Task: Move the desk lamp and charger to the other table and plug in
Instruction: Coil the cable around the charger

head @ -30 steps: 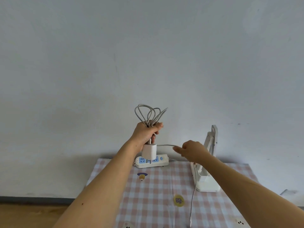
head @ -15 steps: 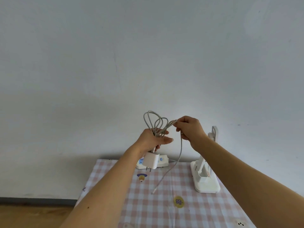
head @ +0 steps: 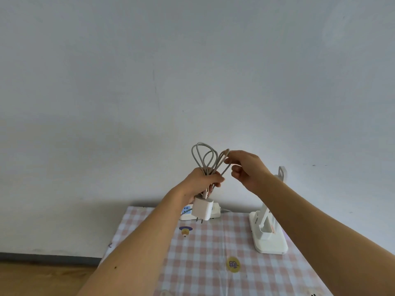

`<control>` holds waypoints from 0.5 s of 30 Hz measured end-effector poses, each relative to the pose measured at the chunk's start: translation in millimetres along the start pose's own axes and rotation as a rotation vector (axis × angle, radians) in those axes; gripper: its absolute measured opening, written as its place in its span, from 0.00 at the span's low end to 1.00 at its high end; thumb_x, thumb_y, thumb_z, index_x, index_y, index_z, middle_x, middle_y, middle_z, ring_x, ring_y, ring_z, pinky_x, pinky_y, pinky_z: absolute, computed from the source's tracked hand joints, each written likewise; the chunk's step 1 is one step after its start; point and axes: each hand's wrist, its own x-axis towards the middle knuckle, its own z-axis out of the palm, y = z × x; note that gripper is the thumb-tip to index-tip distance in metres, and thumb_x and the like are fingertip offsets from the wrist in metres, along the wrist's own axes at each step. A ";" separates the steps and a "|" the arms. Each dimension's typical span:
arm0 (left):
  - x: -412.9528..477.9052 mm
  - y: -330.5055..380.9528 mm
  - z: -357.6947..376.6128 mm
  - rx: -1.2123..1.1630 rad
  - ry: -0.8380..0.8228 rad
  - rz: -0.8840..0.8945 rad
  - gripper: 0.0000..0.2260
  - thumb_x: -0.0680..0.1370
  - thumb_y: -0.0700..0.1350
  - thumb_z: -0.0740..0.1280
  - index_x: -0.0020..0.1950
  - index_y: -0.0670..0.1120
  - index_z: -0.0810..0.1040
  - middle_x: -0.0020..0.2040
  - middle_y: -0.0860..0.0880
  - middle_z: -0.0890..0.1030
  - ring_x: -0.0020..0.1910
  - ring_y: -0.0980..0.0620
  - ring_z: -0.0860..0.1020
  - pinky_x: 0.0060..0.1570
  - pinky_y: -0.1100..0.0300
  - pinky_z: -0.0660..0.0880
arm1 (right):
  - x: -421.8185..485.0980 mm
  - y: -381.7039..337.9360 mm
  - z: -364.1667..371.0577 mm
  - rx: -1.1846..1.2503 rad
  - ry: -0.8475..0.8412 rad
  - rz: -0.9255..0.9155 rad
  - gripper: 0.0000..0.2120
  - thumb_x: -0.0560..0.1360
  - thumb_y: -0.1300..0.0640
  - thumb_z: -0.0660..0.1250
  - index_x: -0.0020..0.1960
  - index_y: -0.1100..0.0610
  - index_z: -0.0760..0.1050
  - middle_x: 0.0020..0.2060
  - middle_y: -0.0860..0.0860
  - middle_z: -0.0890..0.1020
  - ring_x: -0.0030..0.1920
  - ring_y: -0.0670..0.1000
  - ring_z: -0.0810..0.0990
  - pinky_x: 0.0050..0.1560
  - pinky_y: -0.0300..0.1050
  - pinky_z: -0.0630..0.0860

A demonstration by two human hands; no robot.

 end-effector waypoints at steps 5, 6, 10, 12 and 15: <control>4.6 1.9 -1.3 -0.165 0.094 -0.031 0.12 0.73 0.54 0.71 0.37 0.48 0.74 0.30 0.53 0.76 0.25 0.55 0.69 0.26 0.64 0.68 | 3.1 16.5 -18.9 -0.181 0.008 0.075 0.05 0.73 0.59 0.68 0.47 0.57 0.81 0.41 0.54 0.83 0.28 0.48 0.70 0.26 0.38 0.70; 4.8 3.1 -2.1 -0.214 0.102 -0.029 0.12 0.74 0.53 0.70 0.37 0.48 0.74 0.30 0.52 0.76 0.25 0.55 0.70 0.27 0.63 0.68 | 2.9 21.8 -23.3 -0.281 -0.023 0.088 0.06 0.73 0.61 0.68 0.47 0.56 0.82 0.42 0.54 0.83 0.30 0.48 0.72 0.28 0.38 0.71; 6.5 9.0 -5.1 -0.207 0.108 -0.004 0.13 0.78 0.52 0.65 0.38 0.46 0.79 0.33 0.53 0.83 0.29 0.56 0.73 0.30 0.63 0.71 | -3.7 42.4 -30.4 -0.648 -0.248 0.147 0.12 0.71 0.66 0.68 0.50 0.52 0.82 0.48 0.53 0.83 0.43 0.49 0.78 0.37 0.39 0.76; 9.1 10.6 -5.1 -0.241 0.099 0.002 0.10 0.78 0.51 0.65 0.41 0.47 0.79 0.41 0.52 0.86 0.36 0.55 0.74 0.37 0.60 0.70 | -7.5 51.5 -26.8 -0.745 -0.342 0.157 0.15 0.70 0.66 0.70 0.53 0.51 0.79 0.51 0.54 0.83 0.48 0.50 0.79 0.44 0.42 0.78; 10.8 12.7 -3.1 -0.414 0.035 0.002 0.08 0.78 0.48 0.65 0.43 0.46 0.75 0.42 0.47 0.86 0.47 0.51 0.80 0.41 0.58 0.73 | -10.3 64.5 -17.0 -0.818 -0.384 0.143 0.19 0.71 0.63 0.71 0.60 0.53 0.77 0.54 0.55 0.82 0.50 0.50 0.78 0.47 0.42 0.74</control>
